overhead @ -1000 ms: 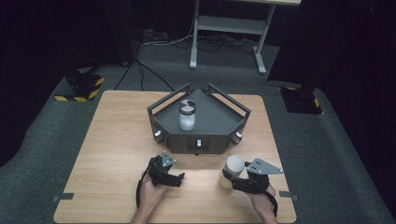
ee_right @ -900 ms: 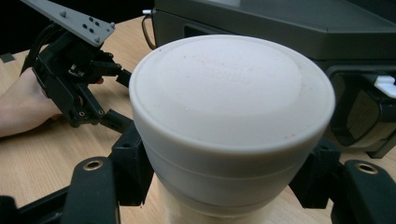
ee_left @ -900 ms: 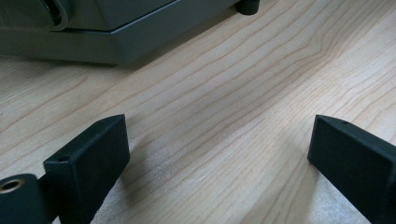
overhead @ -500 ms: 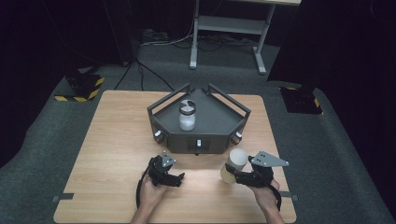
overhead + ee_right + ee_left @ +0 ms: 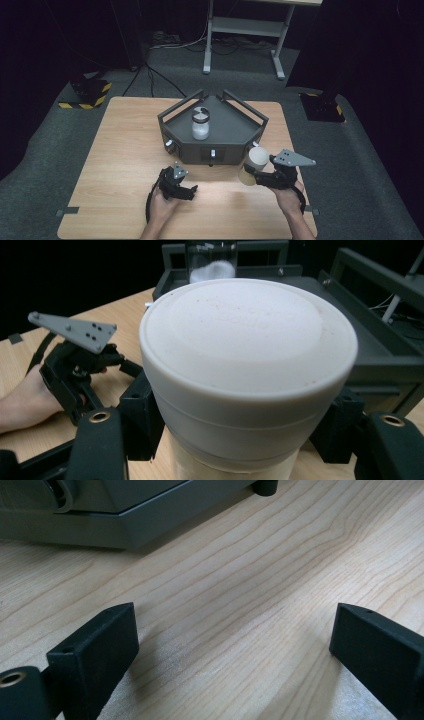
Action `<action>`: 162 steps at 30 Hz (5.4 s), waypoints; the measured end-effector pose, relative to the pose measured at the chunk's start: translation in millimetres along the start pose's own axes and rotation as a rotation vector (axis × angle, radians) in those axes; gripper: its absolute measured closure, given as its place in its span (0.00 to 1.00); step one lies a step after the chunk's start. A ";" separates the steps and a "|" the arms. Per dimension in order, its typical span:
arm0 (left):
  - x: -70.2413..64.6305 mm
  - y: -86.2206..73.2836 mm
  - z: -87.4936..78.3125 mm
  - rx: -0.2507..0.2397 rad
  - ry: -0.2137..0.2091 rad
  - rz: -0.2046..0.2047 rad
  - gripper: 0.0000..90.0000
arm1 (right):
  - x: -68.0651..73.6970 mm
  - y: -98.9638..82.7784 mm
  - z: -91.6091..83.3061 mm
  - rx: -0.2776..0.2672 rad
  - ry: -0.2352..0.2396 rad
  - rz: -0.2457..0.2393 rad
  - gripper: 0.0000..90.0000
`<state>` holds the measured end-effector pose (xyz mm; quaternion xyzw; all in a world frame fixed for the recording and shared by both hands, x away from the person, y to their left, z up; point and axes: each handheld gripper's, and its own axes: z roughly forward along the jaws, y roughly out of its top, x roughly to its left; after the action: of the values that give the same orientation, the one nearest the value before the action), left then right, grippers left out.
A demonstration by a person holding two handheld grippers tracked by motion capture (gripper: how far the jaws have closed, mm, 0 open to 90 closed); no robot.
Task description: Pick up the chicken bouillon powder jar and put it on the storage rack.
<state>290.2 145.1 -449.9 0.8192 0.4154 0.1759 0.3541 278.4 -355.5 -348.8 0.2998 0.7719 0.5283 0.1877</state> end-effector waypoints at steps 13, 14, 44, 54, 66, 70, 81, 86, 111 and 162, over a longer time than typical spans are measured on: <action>0.1 0.0 0.0 0.000 0.000 -0.001 0.06 | -7.6 34.8 4.1 -0.030 0.016 -0.036 0.39; 0.1 0.0 0.0 0.000 0.000 -0.001 0.06 | -9.0 37.2 5.3 -0.034 0.021 -0.036 0.39; 0.2 0.1 -0.1 0.000 0.000 0.001 0.06 | -26.6 85.3 32.9 -0.040 0.039 -0.019 0.39; 0.5 0.1 -0.1 0.001 -0.001 0.001 0.06 | -29.4 93.9 47.4 -0.027 0.022 -0.009 0.39; 0.5 0.1 -0.1 0.000 -0.002 0.000 0.06 | -30.8 102.1 71.0 -0.005 -0.026 0.001 0.39; 0.6 0.0 -0.1 0.000 -0.002 0.000 0.06 | -32.0 102.9 77.5 0.000 -0.038 0.007 0.39; 0.6 0.0 -0.1 -0.001 -0.002 0.000 0.06 | -32.8 104.8 95.5 0.028 -0.074 0.016 0.39; 0.6 0.0 -0.1 0.000 -0.002 0.001 0.06 | -32.7 103.6 102.9 0.039 -0.083 0.024 0.39; 0.7 0.0 -0.1 0.000 -0.002 0.001 0.06 | -32.3 98.7 121.5 0.066 -0.104 0.033 0.39; 0.5 0.0 -0.1 0.000 -0.001 0.001 0.06 | -34.6 80.3 108.6 0.045 -0.095 0.050 0.21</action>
<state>290.5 145.5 -449.7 0.8195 0.4148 0.1757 0.3542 391.4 -280.9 -315.6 0.3479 0.7662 0.5004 0.2039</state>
